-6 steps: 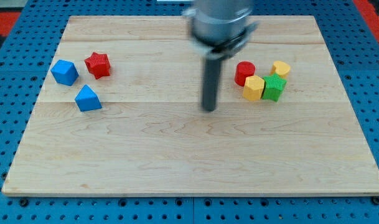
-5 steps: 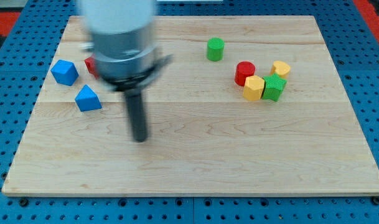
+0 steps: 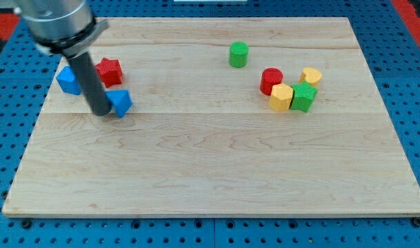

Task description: Push blue triangle to the left of the green circle

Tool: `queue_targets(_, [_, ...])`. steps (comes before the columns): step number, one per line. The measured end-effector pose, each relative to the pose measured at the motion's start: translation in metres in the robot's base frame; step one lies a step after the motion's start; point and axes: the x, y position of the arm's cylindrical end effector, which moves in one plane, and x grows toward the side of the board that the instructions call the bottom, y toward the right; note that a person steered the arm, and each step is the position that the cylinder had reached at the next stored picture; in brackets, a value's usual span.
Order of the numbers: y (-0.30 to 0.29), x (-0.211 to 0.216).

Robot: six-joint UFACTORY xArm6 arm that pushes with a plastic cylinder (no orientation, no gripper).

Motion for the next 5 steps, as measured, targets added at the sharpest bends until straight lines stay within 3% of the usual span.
queue_targets(1, [0.070,-0.013])
queue_targets(3, [0.084,-0.051])
queue_targets(5, [0.140,-0.101])
